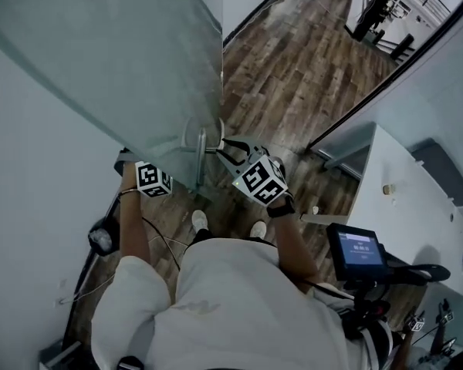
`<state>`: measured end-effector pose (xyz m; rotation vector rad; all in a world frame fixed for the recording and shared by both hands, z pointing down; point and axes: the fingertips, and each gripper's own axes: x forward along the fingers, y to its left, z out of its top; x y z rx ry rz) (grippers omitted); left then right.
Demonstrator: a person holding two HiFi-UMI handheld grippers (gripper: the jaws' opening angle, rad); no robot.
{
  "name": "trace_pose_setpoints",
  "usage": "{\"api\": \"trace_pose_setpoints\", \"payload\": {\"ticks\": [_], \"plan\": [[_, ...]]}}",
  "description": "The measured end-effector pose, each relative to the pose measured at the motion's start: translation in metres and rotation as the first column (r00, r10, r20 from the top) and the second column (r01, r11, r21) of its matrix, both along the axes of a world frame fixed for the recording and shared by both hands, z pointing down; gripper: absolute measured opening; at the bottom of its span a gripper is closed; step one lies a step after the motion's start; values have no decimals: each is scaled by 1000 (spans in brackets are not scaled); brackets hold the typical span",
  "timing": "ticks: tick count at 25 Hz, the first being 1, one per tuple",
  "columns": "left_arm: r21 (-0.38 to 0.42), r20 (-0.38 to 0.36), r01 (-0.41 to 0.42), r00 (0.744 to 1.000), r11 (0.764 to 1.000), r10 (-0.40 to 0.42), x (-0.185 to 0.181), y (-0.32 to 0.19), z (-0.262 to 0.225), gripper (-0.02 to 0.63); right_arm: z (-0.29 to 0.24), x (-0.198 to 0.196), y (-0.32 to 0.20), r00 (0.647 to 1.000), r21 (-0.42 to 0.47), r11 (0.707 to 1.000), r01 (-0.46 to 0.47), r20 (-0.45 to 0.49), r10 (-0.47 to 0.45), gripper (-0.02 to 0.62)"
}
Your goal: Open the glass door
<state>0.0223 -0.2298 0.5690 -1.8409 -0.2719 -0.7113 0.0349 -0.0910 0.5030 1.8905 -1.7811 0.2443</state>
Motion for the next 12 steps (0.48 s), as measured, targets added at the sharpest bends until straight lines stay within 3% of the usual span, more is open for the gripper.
{"api": "trace_pose_setpoints", "payload": {"ticks": [4,6,7,9,12], "plan": [[-156,-90,205,971,966,-220,-41,-49,0,213,16,-15,-31,995,-90,994,62,-74,-69,97],[-217,-124,302,935,928,-334,-62,-75,-2,213,25,-18,-51,982,-162,984,78,-158,-104,97],[-276,-147,345,907,897,-394,-71,-87,-5,213,28,-19,-62,974,-190,978,89,-190,-125,97],[-459,-189,391,834,798,-518,-89,-102,-16,213,32,-25,-81,966,-218,969,118,-199,-163,97],[-733,-203,354,701,581,-683,-121,-116,-40,212,38,-41,-101,964,-249,955,158,-172,-205,97]]}}
